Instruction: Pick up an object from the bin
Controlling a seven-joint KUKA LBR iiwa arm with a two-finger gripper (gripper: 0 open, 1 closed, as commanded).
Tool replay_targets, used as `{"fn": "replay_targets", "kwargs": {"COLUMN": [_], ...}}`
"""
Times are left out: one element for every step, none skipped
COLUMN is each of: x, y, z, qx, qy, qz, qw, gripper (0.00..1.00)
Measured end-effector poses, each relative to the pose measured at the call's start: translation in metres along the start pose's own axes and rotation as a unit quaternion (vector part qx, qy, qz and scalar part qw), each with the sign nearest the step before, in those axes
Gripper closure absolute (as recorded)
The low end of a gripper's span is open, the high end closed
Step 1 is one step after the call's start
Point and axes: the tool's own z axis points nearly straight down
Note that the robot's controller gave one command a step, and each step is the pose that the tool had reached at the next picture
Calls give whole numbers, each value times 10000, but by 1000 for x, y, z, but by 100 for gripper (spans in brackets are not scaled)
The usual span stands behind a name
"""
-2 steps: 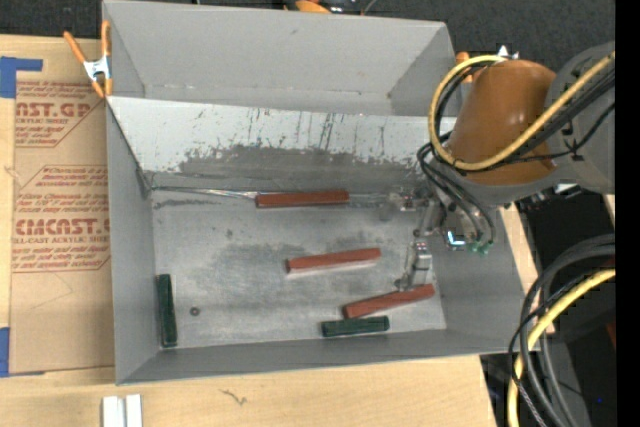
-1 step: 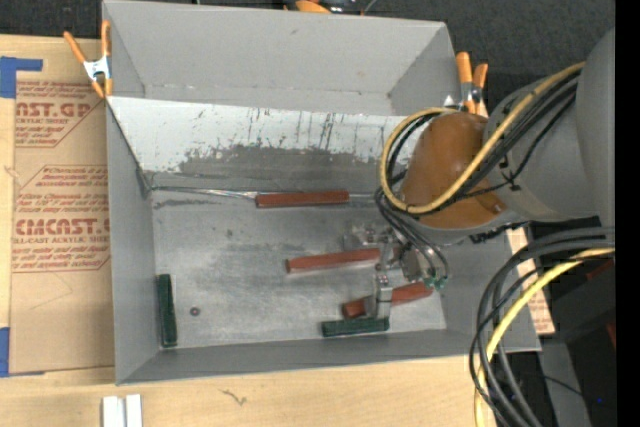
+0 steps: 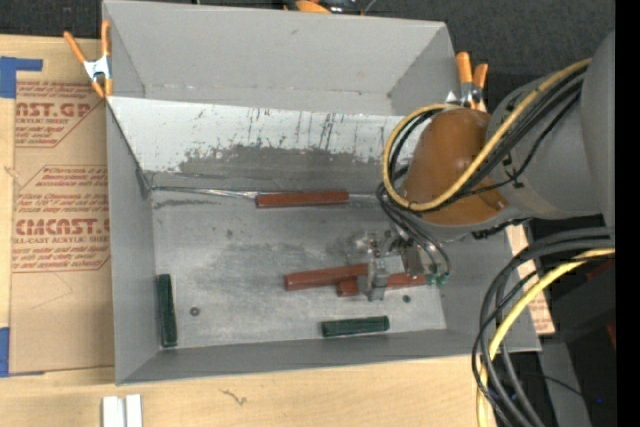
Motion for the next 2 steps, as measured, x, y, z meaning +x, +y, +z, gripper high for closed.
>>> {"fn": "replay_targets", "kwargs": {"x": [23,14], "y": [18,-7], "z": [-73,-159], "qx": [-4,8], "qy": [-12,-37], "qz": [-709,-666], "qw": [9975,9978], "gripper": [100,100]}}
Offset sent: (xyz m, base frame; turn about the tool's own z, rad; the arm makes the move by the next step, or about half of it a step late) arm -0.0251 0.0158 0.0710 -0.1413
